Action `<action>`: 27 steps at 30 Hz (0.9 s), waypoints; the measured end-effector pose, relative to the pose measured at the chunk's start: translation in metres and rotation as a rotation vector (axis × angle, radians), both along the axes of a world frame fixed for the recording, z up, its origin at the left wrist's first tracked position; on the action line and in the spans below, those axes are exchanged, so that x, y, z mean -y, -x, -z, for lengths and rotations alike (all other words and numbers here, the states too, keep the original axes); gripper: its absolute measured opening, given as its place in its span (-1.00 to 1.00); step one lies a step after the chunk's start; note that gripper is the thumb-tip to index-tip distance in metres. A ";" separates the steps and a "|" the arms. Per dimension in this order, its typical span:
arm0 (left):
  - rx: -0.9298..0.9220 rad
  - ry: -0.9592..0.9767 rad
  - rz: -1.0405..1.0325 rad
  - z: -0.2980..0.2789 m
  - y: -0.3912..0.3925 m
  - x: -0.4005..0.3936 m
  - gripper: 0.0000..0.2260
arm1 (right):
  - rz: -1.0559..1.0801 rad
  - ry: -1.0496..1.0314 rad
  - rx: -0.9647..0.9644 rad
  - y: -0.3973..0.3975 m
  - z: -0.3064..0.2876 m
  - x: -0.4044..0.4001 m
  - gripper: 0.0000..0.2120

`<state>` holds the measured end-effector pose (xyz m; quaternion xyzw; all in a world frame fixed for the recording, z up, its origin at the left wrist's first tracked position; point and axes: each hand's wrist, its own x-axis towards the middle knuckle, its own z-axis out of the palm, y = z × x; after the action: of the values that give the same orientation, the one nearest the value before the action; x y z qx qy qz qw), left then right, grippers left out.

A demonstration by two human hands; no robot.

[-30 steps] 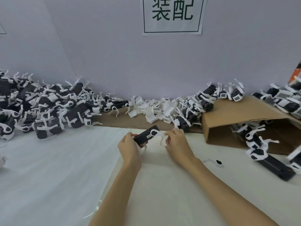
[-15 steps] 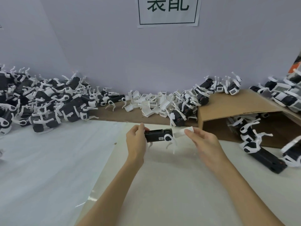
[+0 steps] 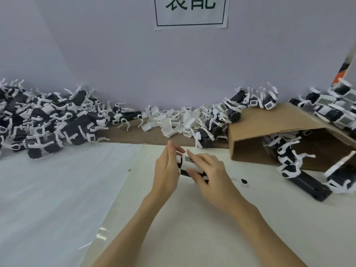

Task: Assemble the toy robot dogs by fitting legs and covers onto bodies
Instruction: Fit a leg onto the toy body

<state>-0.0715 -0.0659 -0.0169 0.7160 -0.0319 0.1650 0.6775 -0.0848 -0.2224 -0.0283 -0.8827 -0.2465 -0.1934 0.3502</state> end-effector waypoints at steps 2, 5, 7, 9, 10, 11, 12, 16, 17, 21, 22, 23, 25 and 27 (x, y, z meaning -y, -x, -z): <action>-0.019 -0.037 -0.010 -0.002 -0.002 -0.003 -0.51 | 0.017 0.182 0.070 0.000 0.004 0.000 -0.36; -0.054 -0.075 0.068 -0.003 -0.004 -0.011 -0.59 | 0.034 0.216 0.148 -0.001 0.006 -0.005 -0.32; -0.083 -0.120 0.149 -0.005 -0.003 -0.016 -0.66 | 0.003 0.130 0.132 -0.004 0.004 -0.003 -0.35; -0.110 -0.121 0.222 -0.006 -0.003 -0.019 -0.70 | -0.009 0.093 0.096 -0.006 0.004 0.003 -0.41; -0.122 -0.108 0.256 -0.008 -0.003 -0.020 -0.70 | 0.005 0.105 0.104 -0.007 0.004 0.006 -0.43; -0.137 -0.094 0.284 -0.009 -0.003 -0.019 -0.71 | 0.023 0.118 0.121 -0.008 0.005 0.009 -0.44; -0.152 -0.080 0.304 -0.010 -0.003 -0.019 -0.72 | 0.040 0.116 0.133 -0.009 0.005 0.010 -0.45; -0.170 -0.069 0.361 -0.008 -0.003 -0.017 -0.77 | 0.089 0.053 0.140 -0.010 0.004 0.014 -0.42; -0.153 -0.089 0.368 -0.007 -0.002 -0.017 -0.78 | 0.086 0.048 0.135 -0.011 0.004 0.015 -0.39; -0.126 -0.103 0.334 -0.008 0.000 -0.016 -0.81 | 0.128 0.011 0.134 -0.009 0.005 0.013 -0.36; -0.128 -0.091 0.323 -0.008 0.000 -0.014 -0.80 | 0.152 0.002 0.127 -0.009 0.005 0.012 -0.39; -0.131 -0.082 0.312 -0.009 0.000 -0.013 -0.79 | 0.173 0.006 0.123 -0.009 0.004 0.011 -0.41; -0.138 -0.072 0.295 -0.009 -0.001 -0.012 -0.77 | 0.213 0.045 0.144 -0.009 0.002 0.009 -0.45; -0.140 -0.081 0.281 -0.008 -0.001 -0.011 -0.76 | 0.252 0.064 0.170 -0.009 0.000 0.010 -0.45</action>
<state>-0.0706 -0.0545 -0.0089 0.7410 -0.0911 0.0172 0.6651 -0.0755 -0.2327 -0.0282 -0.8977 -0.1687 -0.3019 0.2728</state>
